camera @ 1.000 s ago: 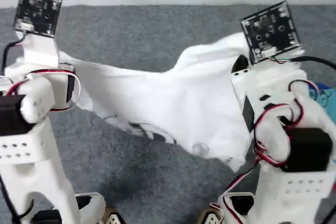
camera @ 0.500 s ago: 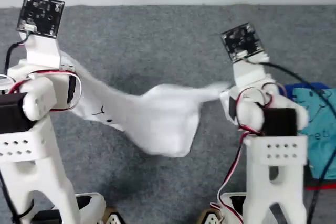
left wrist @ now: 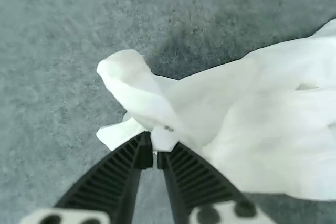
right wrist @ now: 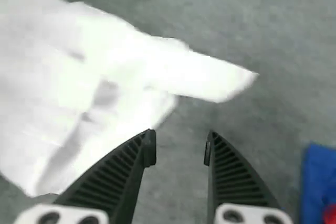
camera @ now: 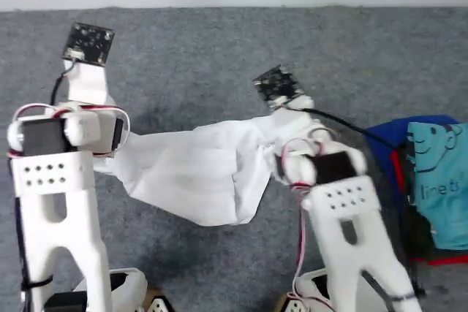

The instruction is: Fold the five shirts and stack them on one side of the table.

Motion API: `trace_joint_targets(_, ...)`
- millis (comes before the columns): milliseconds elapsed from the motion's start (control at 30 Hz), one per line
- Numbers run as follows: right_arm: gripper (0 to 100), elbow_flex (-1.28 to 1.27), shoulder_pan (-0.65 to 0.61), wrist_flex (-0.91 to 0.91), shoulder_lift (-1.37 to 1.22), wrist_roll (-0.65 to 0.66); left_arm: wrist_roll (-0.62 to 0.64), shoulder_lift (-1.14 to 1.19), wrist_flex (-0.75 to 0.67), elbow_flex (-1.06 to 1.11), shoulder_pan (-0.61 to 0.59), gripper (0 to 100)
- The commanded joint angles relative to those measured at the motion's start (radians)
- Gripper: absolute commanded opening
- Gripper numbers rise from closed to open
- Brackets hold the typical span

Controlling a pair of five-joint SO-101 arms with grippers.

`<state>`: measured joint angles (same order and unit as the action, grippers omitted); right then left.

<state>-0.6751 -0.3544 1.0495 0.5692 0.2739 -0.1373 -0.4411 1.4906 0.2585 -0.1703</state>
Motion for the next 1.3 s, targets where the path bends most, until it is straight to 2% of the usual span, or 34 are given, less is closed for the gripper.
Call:
trace_joint_targets(0, 16.5, 0.068, -0.093, -0.019, -0.162, -0.020, 0.000, -0.011, -0.086, 0.064, -0.002, 2)
trace_joint_targets(300, 16.5, 0.470, -0.268, 0.042, -0.607, -0.075, 0.000, -0.011, -0.077, 0.071, -0.002, 2)
trace_joint_targets(700, 16.2, 0.598, -0.289, 0.038, -0.845, -0.077, 0.000, -0.011, -0.071, 0.071, -0.003, 2)
trace_joint_targets(800, 14.5, 0.603, -0.289, 0.013, -0.881, -0.075, 0.000, -0.011, -0.071, 0.071, -0.003, 2)
trace_joint_targets(933, 1.3, 0.605, -0.285, 0.004, -0.897, -0.072, 0.000, -0.011, -0.071, 0.071, -0.003, 2)
trace_joint_targets(1067, 0.9, 0.605, -0.285, 0.012, -0.849, -0.003, 0.000, -0.011, -0.071, 0.071, -0.003, 2)
trace_joint_targets(1267, 1.0, 0.605, -0.282, 0.087, -0.674, 0.003, 0.000, -0.011, -0.071, 0.071, -0.003, 2)
